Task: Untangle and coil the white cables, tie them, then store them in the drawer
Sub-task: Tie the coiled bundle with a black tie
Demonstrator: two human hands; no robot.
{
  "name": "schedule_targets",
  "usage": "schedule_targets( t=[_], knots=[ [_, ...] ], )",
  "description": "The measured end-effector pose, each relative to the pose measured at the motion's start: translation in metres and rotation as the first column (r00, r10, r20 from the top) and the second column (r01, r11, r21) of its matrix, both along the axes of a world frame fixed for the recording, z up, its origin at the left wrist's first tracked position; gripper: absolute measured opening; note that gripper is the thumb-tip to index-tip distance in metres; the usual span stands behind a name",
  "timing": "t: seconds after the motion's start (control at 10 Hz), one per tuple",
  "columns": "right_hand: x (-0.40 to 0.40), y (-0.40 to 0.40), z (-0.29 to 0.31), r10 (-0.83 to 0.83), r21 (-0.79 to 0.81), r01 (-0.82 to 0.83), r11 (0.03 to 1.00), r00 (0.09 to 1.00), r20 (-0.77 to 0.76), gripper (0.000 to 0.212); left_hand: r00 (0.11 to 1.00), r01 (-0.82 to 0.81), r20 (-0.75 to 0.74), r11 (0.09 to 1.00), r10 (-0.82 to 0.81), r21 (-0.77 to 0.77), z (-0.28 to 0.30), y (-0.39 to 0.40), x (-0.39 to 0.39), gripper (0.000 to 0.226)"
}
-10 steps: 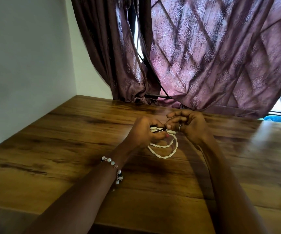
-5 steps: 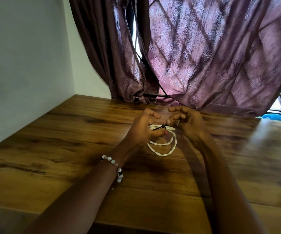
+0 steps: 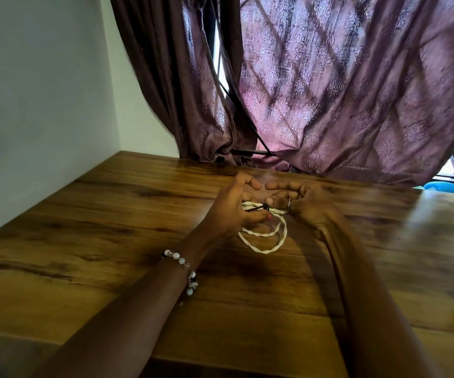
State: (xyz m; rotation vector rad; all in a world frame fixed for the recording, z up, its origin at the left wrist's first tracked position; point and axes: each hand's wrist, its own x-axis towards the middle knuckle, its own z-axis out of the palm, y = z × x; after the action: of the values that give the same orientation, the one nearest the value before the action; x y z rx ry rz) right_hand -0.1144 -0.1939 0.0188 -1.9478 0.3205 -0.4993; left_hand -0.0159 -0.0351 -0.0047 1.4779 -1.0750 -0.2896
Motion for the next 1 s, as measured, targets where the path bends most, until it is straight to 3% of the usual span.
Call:
schedule_targets(
  t=[0.2,0.3,0.4,0.5,0.6,0.7,0.8,0.9,1.0],
  knots=[
    [0.006,-0.003,-0.005,0.003,0.026,-0.002,1.0,1.0,-0.01,0.038,1.0,0.003,-0.002,1.0,-0.003,0.0,-0.002,-0.001,0.003,0.053],
    [0.008,0.003,-0.007,-0.043,0.06,0.039,0.997,0.998,0.055,0.029,1.0,-0.012,-0.01,0.999,0.012,-0.033,0.0,-0.005,0.003,0.052],
    [0.002,0.017,-0.002,-0.052,0.41,-0.05,0.911,0.971,0.234,0.016,0.993,-0.008,-0.115,0.993,-0.006,-0.12,0.002,-0.008,0.007,0.055],
    [-0.012,0.018,-0.001,0.055,0.43,-0.151,0.89,0.972,0.228,0.016,0.97,0.039,-0.228,0.979,-0.085,-0.2,0.005,-0.003,0.013,0.064],
    [-0.014,0.023,-0.002,0.14,0.419,-0.226,0.88,0.964,0.226,0.019,0.943,0.041,-0.313,0.974,-0.111,-0.223,0.005,-0.002,0.014,0.059],
    [-0.01,0.028,0.001,0.135,0.316,-0.22,0.923,0.954,0.268,0.02,0.887,0.001,-0.445,0.963,-0.126,-0.271,0.006,-0.001,0.013,0.049],
    [-0.011,0.026,0.001,0.191,0.37,-0.309,0.876,0.927,0.321,0.031,0.787,-0.005,-0.588,0.952,-0.185,-0.306,0.009,0.002,0.014,0.057],
    [-0.013,0.017,-0.005,0.229,0.376,-0.311,0.873,0.942,0.247,0.036,0.711,0.033,-0.662,0.951,-0.239,-0.307,0.01,0.004,0.015,0.051],
    [-0.013,0.007,-0.011,0.121,0.268,-0.172,0.948,0.973,0.197,0.032,0.677,0.13,-0.673,0.948,-0.299,-0.291,0.011,0.009,0.015,0.055]
  ],
)
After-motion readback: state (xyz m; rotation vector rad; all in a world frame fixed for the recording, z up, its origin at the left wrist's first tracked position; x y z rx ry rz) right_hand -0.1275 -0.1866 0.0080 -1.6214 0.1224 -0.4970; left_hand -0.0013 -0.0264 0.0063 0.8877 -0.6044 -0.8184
